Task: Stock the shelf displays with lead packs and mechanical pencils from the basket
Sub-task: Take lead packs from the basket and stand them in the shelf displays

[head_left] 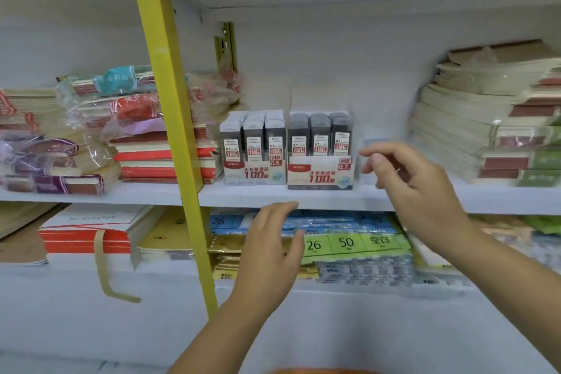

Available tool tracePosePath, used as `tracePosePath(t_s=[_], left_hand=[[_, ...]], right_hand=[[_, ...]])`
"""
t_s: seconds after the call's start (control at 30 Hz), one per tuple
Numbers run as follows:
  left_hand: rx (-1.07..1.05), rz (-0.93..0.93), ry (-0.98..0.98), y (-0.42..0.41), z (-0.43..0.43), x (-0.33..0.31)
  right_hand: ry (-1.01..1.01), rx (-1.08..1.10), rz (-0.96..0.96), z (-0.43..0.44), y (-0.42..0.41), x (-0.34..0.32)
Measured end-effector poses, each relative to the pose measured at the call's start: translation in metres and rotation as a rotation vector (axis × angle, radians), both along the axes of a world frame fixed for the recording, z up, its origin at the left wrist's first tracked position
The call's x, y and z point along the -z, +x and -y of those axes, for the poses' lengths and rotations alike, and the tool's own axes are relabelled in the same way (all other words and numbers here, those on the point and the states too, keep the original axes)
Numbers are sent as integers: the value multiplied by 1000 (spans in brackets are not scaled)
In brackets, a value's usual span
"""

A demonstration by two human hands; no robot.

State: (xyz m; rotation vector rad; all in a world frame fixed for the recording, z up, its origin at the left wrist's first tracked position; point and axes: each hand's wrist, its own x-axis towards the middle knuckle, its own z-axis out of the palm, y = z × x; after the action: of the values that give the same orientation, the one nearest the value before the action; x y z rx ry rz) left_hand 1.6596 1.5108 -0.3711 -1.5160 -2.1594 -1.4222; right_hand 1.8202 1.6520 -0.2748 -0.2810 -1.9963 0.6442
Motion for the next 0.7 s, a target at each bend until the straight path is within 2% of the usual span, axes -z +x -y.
tracePosePath(t_s=[0.1,0.23,0.3,0.47,0.57,0.7], left_hand=[[100,-50,-239,7,15,41],[212,-25,-690,16,30,118],[225,23,-844,21,37,163],[180,282,-1061,29,51,263],[148,421,-1122,32,57,310],[183,516,-1232,40,63,354]], right_hand=[[-185,-73,147,14,17,63],[-490,-32,605,11,36,184],[-589,28,794,10,46,252],[-785,123,1009,19,65,376],[-841,95,1169,24,73,421],[-880,-8,1329,30,77,457]])
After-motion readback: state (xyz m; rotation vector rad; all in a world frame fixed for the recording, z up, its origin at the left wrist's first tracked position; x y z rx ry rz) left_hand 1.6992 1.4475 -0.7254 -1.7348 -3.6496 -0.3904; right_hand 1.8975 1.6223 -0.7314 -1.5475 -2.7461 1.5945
